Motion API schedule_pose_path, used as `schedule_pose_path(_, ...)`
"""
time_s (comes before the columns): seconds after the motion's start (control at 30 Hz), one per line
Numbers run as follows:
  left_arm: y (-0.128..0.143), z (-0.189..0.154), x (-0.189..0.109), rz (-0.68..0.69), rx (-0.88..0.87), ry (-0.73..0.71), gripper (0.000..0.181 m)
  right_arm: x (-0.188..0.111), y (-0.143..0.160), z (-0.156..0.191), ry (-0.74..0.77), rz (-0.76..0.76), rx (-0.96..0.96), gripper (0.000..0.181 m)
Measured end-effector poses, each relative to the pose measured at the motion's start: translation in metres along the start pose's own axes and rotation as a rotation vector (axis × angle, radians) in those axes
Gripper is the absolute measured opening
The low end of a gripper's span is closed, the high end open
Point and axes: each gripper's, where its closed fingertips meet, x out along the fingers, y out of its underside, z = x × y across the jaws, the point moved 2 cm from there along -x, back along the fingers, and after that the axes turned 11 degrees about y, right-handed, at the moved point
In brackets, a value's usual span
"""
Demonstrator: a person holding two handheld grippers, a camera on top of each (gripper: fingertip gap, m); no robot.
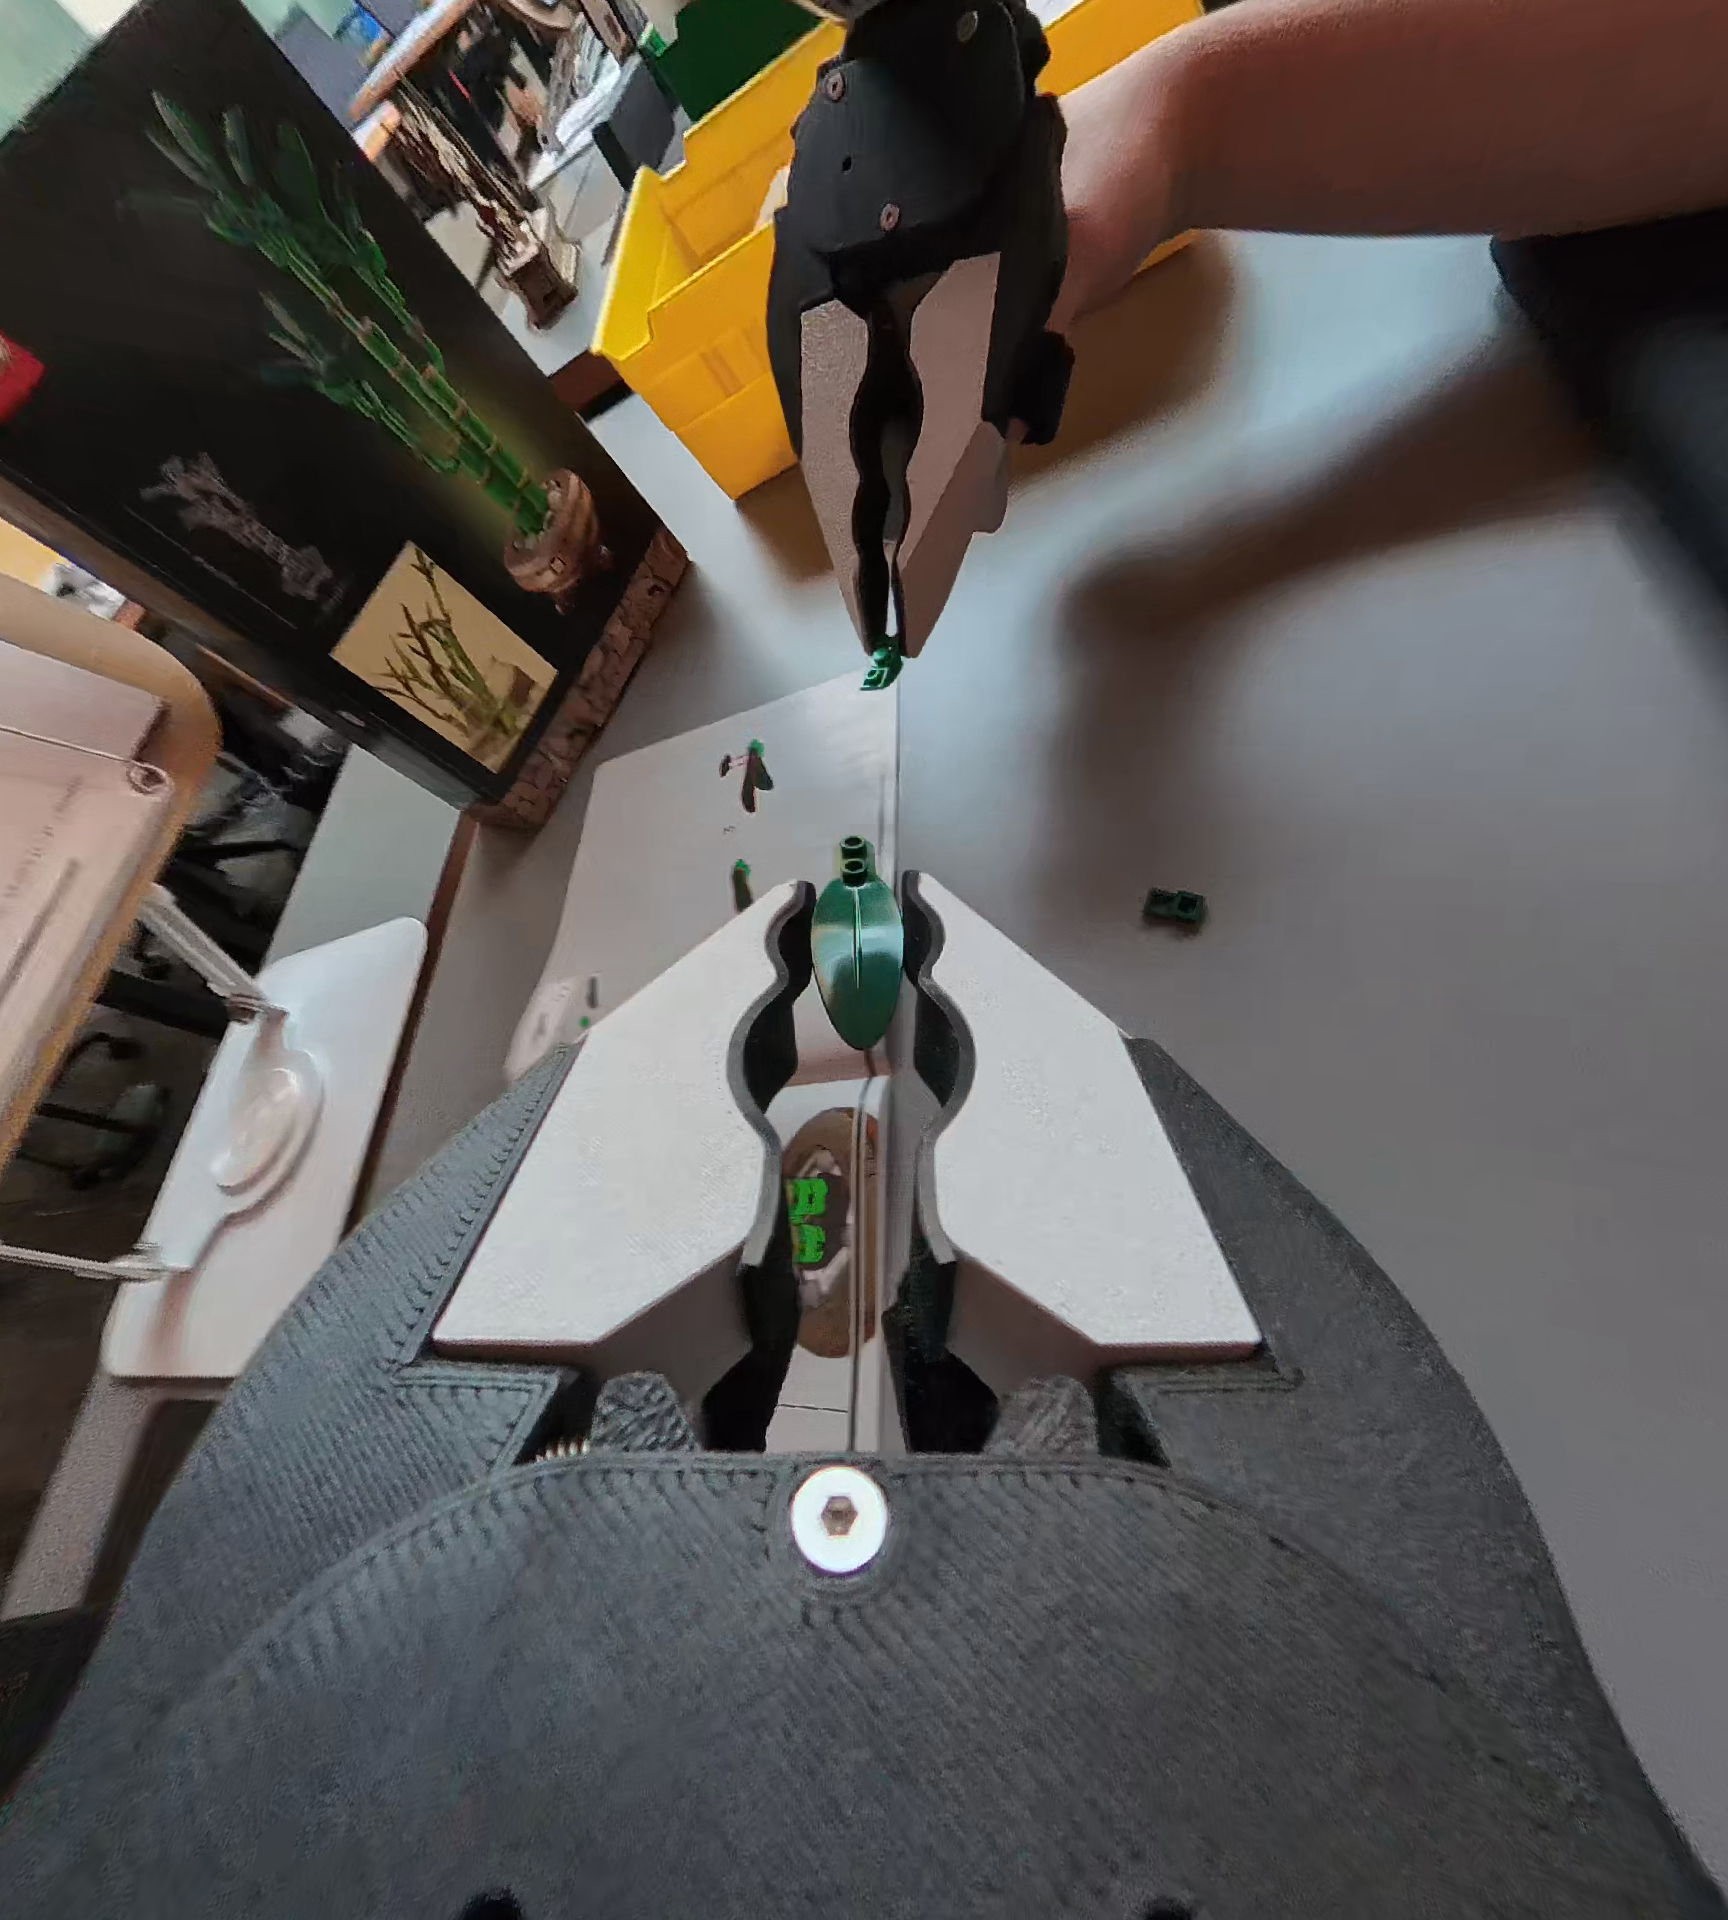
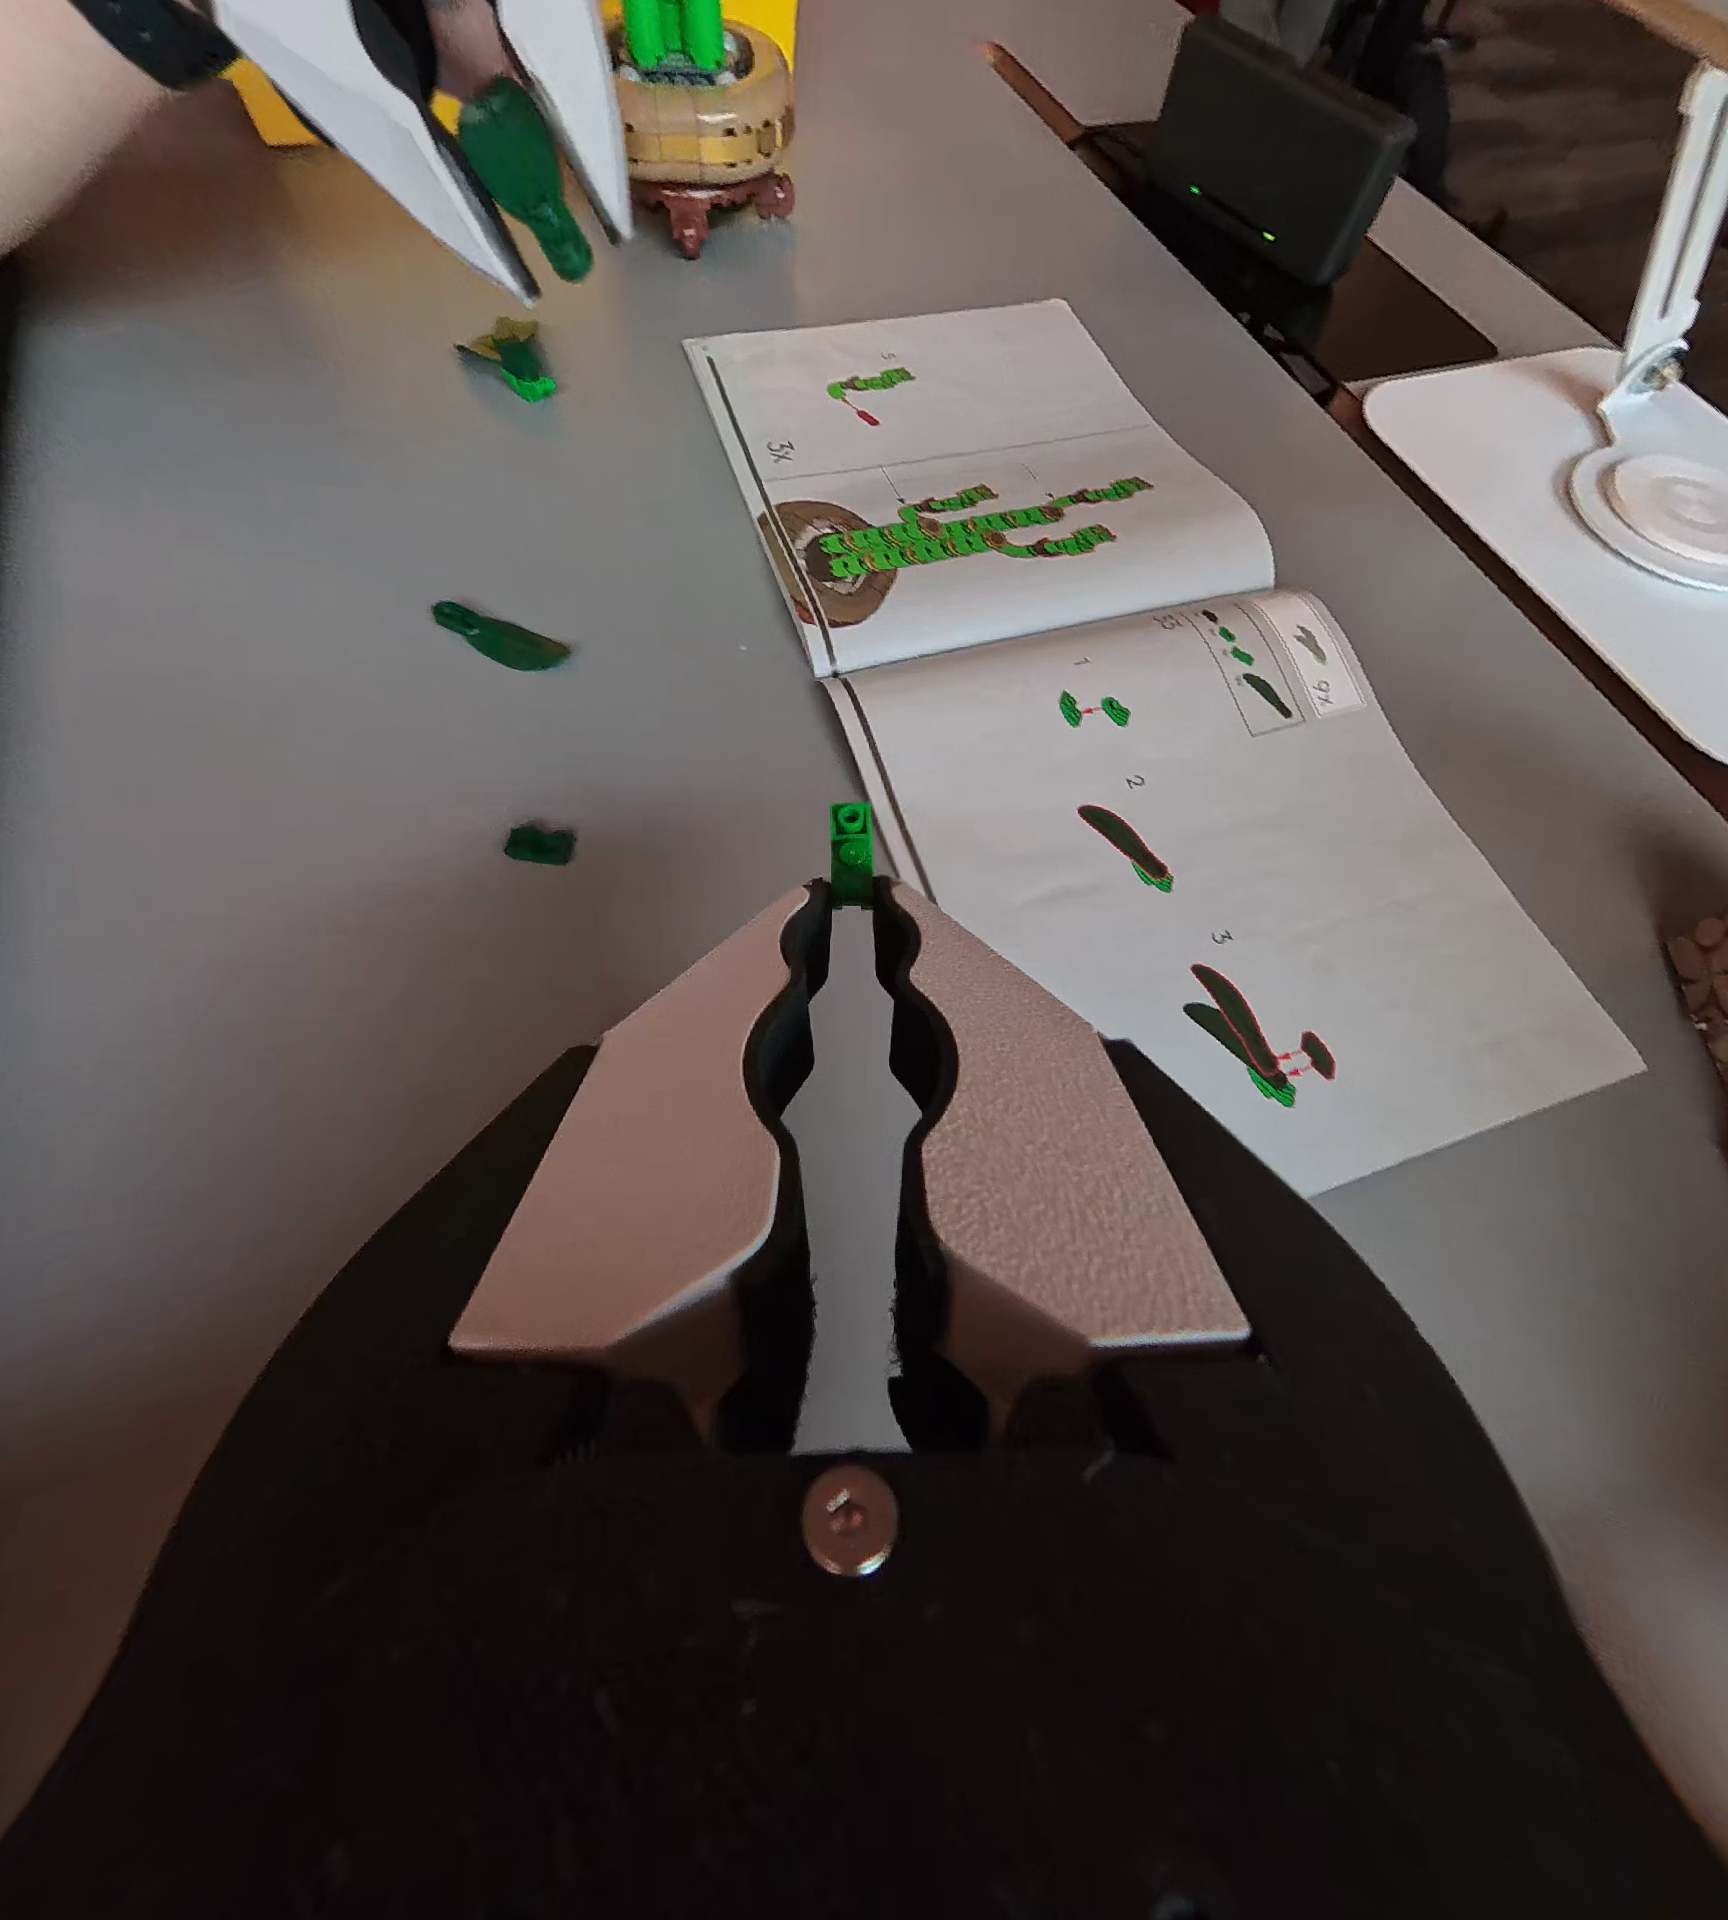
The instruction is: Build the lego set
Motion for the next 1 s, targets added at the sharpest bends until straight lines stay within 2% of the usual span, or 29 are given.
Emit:
schedule_pose_path(0.07, -0.004, -0.001, 0.006, -0.069, -0.090, 0.042, 0.015, 0.000, -0.004, 0.006, -0.027, -0.008, -0.005, 0.007)
schedule_pose_path(0.17, -0.025, -0.002, 0.013, -0.233, -0.169, 0.081, 0.015, 0.000, -0.014, 0.015, -0.069, -0.051, -0.004, 0.007)
schedule_pose_path(0.27, -0.037, -0.004, 0.020, -0.311, -0.198, 0.099, 0.015, 0.001, -0.026, 0.026, -0.124, -0.097, 0.005, 0.006)
schedule_pose_path(0.47, -0.033, -0.011, 0.039, -0.283, -0.260, 0.149, 0.015, 0.003, -0.044, 0.050, -0.231, -0.152, 0.015, 0.006)
schedule_pose_path(0.7, -0.029, -0.018, 0.045, -0.266, -0.277, 0.205, 0.015, 0.005, -0.047, 0.057, -0.250, -0.152, -0.005, 0.006)
schedule_pose_path(1.0, -0.030, -0.022, 0.045, -0.270, -0.278, 0.241, 0.015, -0.003, -0.058, 0.061, -0.272, -0.230, -0.013, 0.006)
